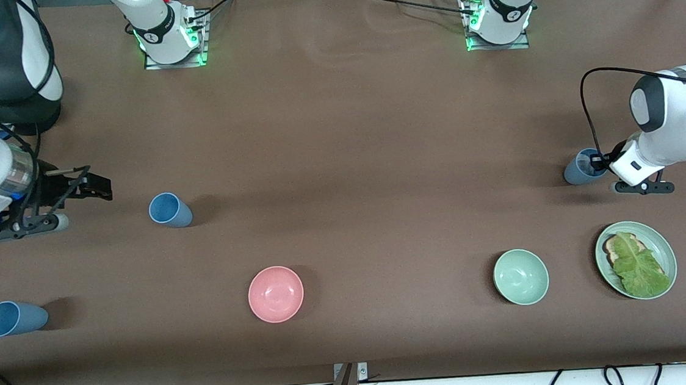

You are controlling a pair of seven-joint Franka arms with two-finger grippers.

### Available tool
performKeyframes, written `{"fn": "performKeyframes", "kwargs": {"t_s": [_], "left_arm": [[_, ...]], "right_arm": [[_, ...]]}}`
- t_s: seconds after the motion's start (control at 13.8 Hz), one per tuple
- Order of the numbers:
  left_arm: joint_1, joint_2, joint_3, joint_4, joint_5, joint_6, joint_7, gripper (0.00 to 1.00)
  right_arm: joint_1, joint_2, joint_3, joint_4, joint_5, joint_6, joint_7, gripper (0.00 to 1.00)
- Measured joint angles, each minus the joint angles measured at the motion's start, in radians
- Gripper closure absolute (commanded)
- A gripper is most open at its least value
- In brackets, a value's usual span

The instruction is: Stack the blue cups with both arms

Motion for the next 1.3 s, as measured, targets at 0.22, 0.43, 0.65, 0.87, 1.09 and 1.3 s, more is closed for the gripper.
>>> {"fn": "performKeyframes", "kwargs": {"t_s": [0.22,0.43,0.65,0.87,1.09,1.3], "left_arm": [[-0.006,-0.043,-0.114,0.092,-0.073,-0.208,-0.083,1.0],[-0.019,-0.053,-0.27,0.123,-0.137,-0.281,-0.303,1.0],[-0.113,-0.01,-0.388,0.122,-0.145,-0.27,-0.54,1.0],[-0.276,0.052,-0.398,0.122,-0.223,-0.122,-0.635,1.0],[-0.375,0.129,-0.397,0.122,-0.237,0.017,-0.699,1.0],[-0.443,0.177,-0.397,0.125,-0.237,0.082,-0.733,1.0]], "right_arm": [[0.0,0.009,0.0,-0.153,0.0,0.149,-0.001,0.0],[-0.001,0.021,0.0,-0.283,0.0,0.282,-0.002,0.0],[-0.002,0.056,0.0,-0.349,0.001,0.392,-0.005,0.0],[-0.004,0.1,-0.001,-0.363,0.001,0.465,-0.008,0.0],[-0.005,0.126,-0.001,-0.396,0.001,0.544,-0.01,0.06],[-0.006,0.142,-0.001,-0.409,0.001,0.567,-0.01,0.76]]}}
